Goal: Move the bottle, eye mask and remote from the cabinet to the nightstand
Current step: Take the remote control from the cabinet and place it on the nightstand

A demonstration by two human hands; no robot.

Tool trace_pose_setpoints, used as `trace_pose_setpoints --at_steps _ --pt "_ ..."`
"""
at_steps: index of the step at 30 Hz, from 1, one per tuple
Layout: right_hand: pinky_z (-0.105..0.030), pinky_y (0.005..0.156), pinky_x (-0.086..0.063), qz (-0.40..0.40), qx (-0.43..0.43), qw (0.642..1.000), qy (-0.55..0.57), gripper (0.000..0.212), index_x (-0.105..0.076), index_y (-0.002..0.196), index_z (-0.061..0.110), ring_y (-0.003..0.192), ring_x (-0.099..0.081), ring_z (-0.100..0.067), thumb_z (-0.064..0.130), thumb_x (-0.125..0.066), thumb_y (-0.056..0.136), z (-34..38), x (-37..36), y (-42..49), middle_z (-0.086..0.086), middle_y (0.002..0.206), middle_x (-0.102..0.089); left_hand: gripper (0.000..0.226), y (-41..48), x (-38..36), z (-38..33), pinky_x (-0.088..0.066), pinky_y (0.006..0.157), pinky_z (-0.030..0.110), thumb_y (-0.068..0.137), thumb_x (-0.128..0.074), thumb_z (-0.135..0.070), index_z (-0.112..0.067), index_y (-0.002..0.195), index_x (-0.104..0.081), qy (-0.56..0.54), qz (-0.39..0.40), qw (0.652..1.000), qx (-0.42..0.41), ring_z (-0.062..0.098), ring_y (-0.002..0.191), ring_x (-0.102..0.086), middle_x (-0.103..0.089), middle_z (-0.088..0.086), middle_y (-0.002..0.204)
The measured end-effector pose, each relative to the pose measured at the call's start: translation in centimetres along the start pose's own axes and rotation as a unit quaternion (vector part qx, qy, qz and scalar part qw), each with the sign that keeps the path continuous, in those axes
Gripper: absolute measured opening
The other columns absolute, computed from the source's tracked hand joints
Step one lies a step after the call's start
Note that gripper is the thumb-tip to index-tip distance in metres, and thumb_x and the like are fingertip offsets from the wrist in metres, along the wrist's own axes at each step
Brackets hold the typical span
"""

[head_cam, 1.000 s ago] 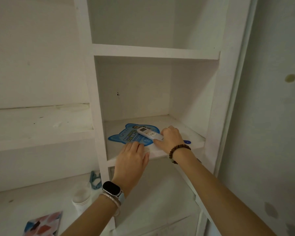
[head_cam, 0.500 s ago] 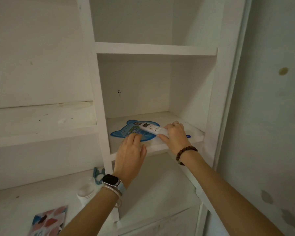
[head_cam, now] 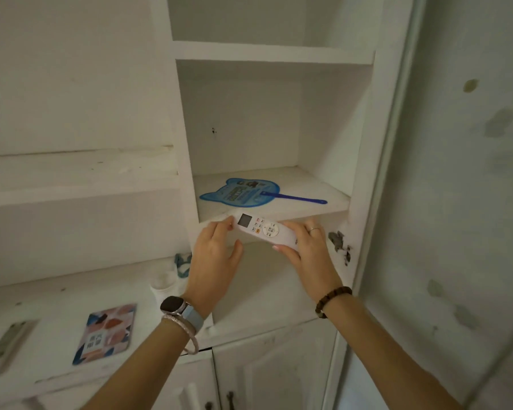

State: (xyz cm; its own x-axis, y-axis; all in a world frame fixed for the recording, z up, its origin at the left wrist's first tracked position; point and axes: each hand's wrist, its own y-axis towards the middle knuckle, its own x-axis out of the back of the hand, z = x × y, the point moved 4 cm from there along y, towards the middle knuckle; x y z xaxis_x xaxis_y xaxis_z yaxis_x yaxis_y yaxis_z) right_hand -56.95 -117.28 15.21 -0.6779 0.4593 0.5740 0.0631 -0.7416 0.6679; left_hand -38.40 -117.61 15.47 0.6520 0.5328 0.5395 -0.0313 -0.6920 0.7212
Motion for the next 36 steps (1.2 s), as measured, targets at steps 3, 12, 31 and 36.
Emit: trace_pose_setpoints --at_steps 3,12,31,36 --pt "-0.013 0.092 -0.029 0.022 0.008 1.000 0.008 0.044 -0.053 0.127 0.013 0.108 -0.033 -0.009 0.026 -0.066 0.087 0.8 -0.1 -1.7 -0.005 0.116 -0.044 0.047 -2.3 1.0 -0.4 -0.038 0.094 0.030 0.084 -0.060 -0.009 -0.007 0.129 -0.049 -0.007 -0.008 1.000 0.029 0.026 0.108 -0.053 -0.058 0.009 0.115" --pt "-0.023 0.098 -0.040 0.146 0.045 0.985 0.084 0.049 -0.052 0.126 0.013 0.114 -0.040 -0.011 0.021 -0.072 0.082 3.5 -2.5 -7.0 -0.004 0.118 -0.048 0.051 -11.3 6.4 -0.9 -0.037 0.085 0.006 0.085 -0.066 -0.010 -0.012 0.132 -0.046 0.015 -0.014 0.996 0.082 0.008 0.096 -0.052 -0.052 -0.003 0.109" --pt "-0.030 0.098 -0.045 0.393 0.290 0.849 0.200 0.045 -0.055 0.124 0.014 0.113 -0.045 -0.016 0.024 -0.071 0.083 24.4 -13.1 -24.5 -0.002 0.117 -0.054 0.043 -39.0 27.1 1.1 -0.049 0.080 0.015 0.086 -0.067 -0.019 -0.022 0.124 -0.048 0.192 -0.049 0.909 0.366 0.004 0.088 -0.057 -0.059 -0.009 0.103" --pt "-0.031 0.095 -0.045 0.427 0.328 0.807 0.243 0.044 -0.056 0.123 0.014 0.108 -0.047 -0.016 0.024 -0.072 0.084 32.0 -13.6 -32.3 -0.001 0.114 -0.054 0.042 -47.9 33.5 -2.1 -0.046 0.082 0.013 0.085 -0.067 -0.013 -0.018 0.123 -0.053 0.203 -0.130 0.866 0.437 0.000 0.088 -0.057 -0.060 -0.008 0.104"
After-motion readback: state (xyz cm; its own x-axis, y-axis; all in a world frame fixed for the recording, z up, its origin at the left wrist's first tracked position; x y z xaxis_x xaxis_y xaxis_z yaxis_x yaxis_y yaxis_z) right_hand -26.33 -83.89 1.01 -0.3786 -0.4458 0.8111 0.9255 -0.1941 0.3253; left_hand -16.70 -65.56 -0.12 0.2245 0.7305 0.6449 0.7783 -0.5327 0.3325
